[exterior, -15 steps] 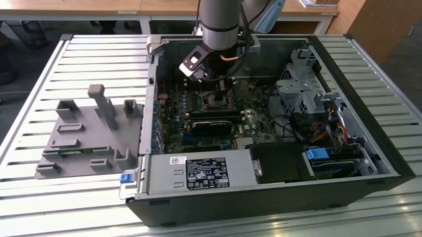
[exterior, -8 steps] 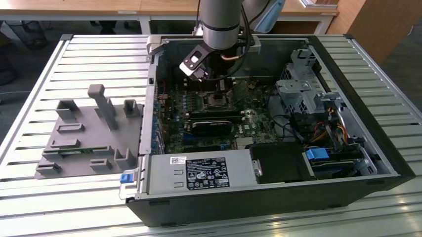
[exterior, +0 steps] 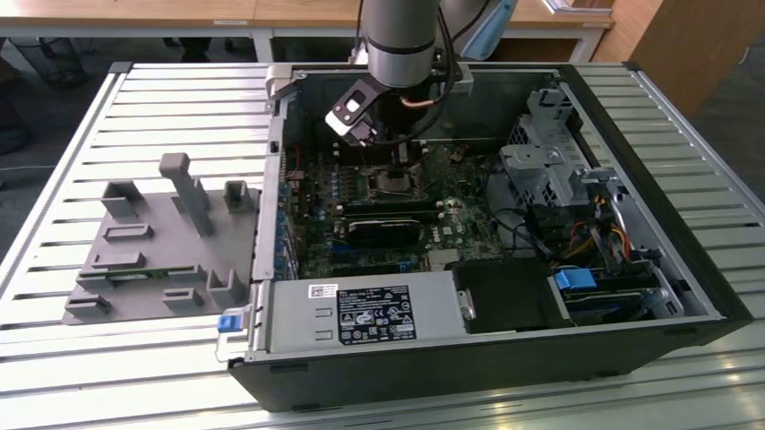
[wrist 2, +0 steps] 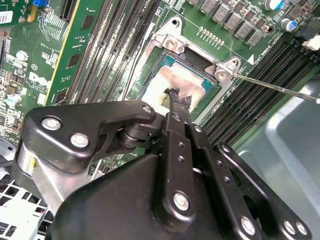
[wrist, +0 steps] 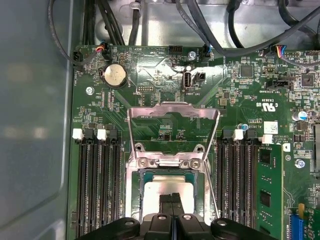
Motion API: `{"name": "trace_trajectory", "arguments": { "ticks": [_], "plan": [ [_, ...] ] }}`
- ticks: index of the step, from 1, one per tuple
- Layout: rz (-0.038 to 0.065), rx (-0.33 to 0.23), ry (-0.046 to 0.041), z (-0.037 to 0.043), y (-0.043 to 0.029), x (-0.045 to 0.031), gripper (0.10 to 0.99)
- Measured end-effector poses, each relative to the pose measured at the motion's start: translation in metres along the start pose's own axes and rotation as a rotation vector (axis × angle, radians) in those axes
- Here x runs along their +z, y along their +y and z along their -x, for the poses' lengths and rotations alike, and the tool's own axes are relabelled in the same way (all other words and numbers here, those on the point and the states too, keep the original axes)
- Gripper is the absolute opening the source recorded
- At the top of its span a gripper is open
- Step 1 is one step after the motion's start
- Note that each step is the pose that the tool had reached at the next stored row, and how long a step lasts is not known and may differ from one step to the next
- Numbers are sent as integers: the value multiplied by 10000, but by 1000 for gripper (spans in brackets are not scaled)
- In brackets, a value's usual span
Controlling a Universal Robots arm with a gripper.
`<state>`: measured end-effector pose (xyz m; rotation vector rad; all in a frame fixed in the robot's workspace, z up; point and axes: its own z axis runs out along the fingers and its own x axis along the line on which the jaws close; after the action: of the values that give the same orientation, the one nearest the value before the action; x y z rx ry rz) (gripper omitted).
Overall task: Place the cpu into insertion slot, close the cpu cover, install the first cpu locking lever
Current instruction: 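Place the cpu into insertion slot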
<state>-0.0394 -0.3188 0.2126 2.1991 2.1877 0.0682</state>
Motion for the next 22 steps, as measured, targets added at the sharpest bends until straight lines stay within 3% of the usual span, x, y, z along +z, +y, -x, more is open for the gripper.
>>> {"name": "trace_trajectory", "arguments": {
  "ticks": [11, 22],
  "plan": [
    [0, 0, -1, 0, 2, -31, 106],
    [0, 1, -1, -1, 9, -157, 106]
  ]
}}
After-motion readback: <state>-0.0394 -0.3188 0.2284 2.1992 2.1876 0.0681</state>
